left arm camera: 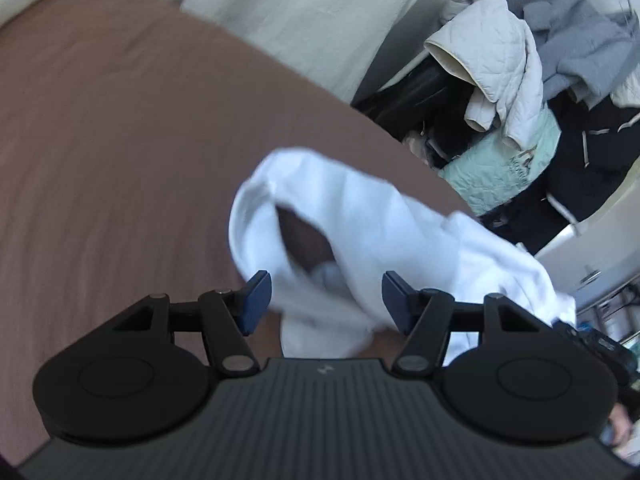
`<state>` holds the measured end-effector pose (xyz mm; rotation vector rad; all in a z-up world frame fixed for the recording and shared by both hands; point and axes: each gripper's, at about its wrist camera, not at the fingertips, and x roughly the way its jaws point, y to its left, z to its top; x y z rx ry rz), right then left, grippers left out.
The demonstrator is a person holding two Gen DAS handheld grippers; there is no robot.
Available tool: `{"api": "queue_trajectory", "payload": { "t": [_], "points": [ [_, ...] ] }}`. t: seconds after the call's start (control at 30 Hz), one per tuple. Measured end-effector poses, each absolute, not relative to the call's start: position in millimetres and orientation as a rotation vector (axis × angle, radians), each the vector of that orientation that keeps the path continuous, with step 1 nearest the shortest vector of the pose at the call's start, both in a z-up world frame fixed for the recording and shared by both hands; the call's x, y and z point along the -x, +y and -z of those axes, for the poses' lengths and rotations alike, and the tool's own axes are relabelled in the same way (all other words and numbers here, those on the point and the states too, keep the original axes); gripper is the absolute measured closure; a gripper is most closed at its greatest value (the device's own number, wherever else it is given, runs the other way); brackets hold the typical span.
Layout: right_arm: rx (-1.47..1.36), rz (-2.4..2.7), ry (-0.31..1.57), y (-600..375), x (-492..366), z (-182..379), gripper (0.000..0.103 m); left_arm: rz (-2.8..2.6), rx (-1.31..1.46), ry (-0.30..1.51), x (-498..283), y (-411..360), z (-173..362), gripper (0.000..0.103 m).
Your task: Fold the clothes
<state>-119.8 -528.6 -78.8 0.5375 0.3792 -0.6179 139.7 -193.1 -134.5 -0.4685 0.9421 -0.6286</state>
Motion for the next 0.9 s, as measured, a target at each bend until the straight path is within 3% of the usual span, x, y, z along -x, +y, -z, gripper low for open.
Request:
{"api": "queue_trajectory", "payload": {
  "t": [0.17,0.27,0.33,0.37,0.53,0.73,0.9],
  "points": [
    [-0.53,0.628,0.476,-534,106,93,0.083,0.643,0.606,1.006,-174,-212,154,0.036],
    [-0.531,0.623,0.491,-538,106,96,0.082,0.623,0.704,0.995,-186,-214,167,0.039],
    [-0.548,0.608,0.486,-541,108,98,0.081,0.639,0.675,1.013,-194,-222,170,0.071],
    [-0.557,0.598,0.486,-543,108,100,0.08,0.646,0.659,1.022,-197,-226,171,0.102],
    [-0.616,0.567,0.492,-552,107,113,0.079,0.539,0.355,0.793,-174,-239,123,0.101],
    [-0.678,0.434,0.447,-544,123,103,0.08,0.484,0.256,0.573,-133,-195,57,0.101],
    [-0.848,0.196,0.444,-538,143,106,0.08,0.449,0.312,0.561,-105,-122,30,0.101]
  ]
}}
